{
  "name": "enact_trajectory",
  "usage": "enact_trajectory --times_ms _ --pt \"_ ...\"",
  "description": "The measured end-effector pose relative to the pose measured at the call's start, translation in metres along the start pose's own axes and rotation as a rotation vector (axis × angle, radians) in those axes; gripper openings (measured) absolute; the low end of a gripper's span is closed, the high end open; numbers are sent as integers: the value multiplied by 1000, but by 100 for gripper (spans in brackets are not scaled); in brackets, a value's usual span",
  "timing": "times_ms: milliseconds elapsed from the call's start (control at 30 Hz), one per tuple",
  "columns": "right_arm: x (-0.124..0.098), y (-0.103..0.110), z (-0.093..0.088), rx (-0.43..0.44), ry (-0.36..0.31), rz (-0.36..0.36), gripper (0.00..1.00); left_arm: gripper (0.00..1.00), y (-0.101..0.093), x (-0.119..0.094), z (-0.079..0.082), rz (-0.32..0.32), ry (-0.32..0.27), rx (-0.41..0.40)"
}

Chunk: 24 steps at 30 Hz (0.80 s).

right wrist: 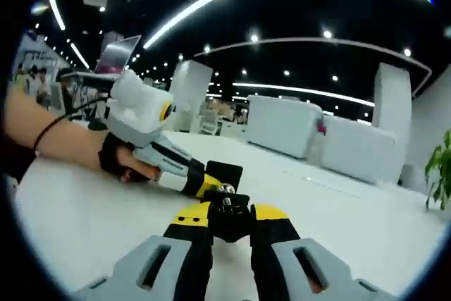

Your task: Clamp the fixed fixture on the desktop, loosen the retaining clip, secure it to the edge of the desk, and tighten the retaining clip.

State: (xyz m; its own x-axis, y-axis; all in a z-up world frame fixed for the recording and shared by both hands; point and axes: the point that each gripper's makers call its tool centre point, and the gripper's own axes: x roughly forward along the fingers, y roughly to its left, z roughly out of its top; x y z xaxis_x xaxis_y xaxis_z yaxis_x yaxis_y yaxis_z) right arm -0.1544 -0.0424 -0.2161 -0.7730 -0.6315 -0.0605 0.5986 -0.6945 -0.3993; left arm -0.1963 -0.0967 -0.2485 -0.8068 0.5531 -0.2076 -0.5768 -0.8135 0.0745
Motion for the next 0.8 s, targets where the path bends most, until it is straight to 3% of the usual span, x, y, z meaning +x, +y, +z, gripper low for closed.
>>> enact_trajectory --times_ms 67,233,333,533,567,700,800 --pt "-8 8 3 -57 0 -7 19 6 1 0 0 1 0 0" --pt "-13 10 3 -88 2 -20 19 6 2 1 0 2 0 -1" --pt "-5 14 2 -218 5 -26 20 6 3 1 -1 4 0 -2" --pt "-7 12 1 -197 3 -28 20 6 4 0 -1 6 1 -4" --pt "-7 12 2 -182 4 -24 20 6 4 0 -1 6 1 -4" --pt "-11 2 17 67 -64 -23 29 6 4 0 -1 5 1 -2" --pt "-17 -16 15 290 -56 -44 31 6 4 0 0 5 1 -2"
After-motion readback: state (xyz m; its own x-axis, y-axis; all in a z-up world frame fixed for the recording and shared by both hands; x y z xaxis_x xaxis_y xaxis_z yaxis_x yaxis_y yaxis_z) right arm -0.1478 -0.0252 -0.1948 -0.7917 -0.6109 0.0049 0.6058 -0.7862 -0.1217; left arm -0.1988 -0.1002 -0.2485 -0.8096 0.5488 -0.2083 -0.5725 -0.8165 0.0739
